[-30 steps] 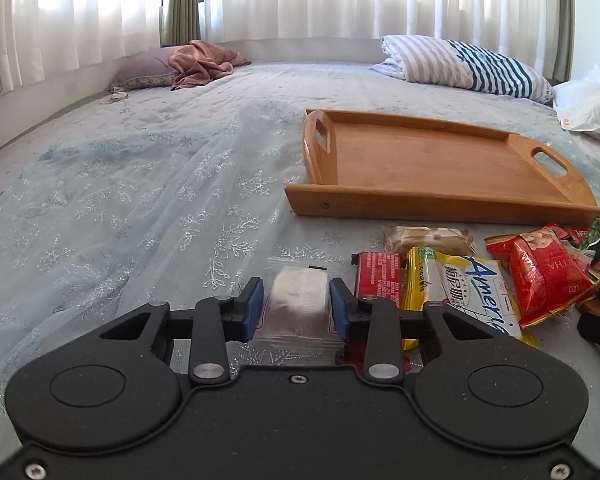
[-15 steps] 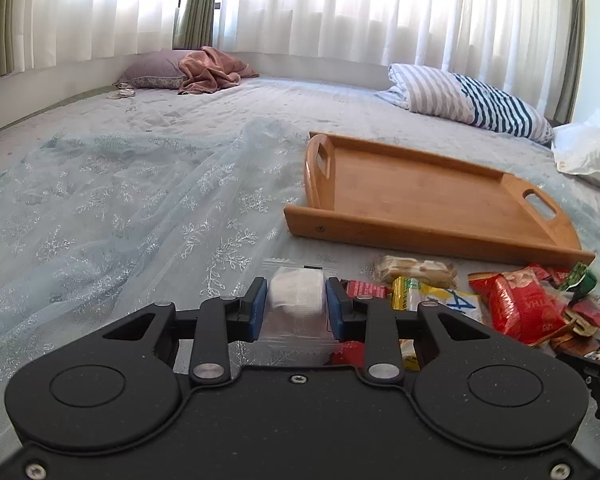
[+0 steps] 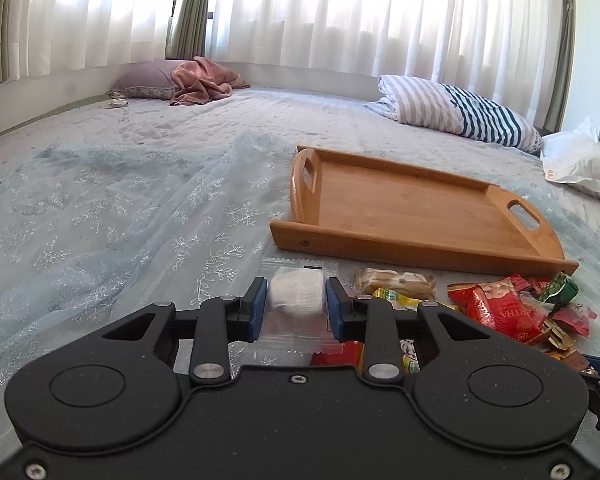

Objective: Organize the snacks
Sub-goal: 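Lift the white packet with the left gripper while the right gripper lifts its packet toward the tray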

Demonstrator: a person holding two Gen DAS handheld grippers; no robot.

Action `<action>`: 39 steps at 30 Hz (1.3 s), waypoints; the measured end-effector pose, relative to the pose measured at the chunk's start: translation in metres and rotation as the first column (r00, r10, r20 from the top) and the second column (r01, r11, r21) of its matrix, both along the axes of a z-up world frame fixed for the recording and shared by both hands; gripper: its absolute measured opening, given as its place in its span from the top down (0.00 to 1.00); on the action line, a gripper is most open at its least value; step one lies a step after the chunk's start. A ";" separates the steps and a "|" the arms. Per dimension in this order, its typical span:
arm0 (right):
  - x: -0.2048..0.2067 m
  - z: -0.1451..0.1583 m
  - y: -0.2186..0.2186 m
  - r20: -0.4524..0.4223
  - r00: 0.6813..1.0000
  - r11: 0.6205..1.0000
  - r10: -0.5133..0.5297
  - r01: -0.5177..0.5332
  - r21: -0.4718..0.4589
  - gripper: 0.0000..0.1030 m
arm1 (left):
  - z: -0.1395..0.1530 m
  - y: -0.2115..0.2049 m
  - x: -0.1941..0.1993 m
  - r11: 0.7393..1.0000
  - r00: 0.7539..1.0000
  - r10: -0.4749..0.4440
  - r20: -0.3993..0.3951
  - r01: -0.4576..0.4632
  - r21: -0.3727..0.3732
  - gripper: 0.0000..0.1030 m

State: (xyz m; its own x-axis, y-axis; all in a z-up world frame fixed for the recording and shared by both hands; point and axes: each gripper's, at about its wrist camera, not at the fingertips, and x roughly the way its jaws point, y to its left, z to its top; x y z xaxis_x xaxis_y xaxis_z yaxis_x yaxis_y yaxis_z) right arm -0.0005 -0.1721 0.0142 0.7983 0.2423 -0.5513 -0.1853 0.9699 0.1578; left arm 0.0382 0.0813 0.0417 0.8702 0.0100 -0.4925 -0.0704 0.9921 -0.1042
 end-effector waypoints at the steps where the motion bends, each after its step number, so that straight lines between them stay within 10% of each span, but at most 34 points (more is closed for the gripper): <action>1: -0.001 0.001 0.000 0.001 1.000 1.000 0.004 -0.004 0.001 0.51 | 0.001 0.000 -0.001 1.000 1.000 -0.003 0.005 0.003 -0.001 0.71; 22: -0.007 0.038 0.010 0.091 0.989 0.989 0.115 -0.122 0.077 0.52 | 0.028 -0.015 0.006 0.998 0.993 -0.059 0.097 0.060 -0.003 0.71; 39: 0.093 0.079 0.008 0.194 0.972 0.990 0.132 -0.140 0.028 0.53 | 0.054 -0.033 0.067 0.997 0.985 -0.072 0.158 0.069 0.024 0.71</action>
State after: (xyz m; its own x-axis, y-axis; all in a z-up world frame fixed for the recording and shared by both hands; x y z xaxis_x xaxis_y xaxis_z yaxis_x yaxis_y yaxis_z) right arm 0.0929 -0.1637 0.0933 0.8461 0.3750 -0.3788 -0.3456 0.9270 0.1457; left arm 0.1049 0.0485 0.0956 0.9363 -0.0461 -0.3482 0.0156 0.9958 -0.0900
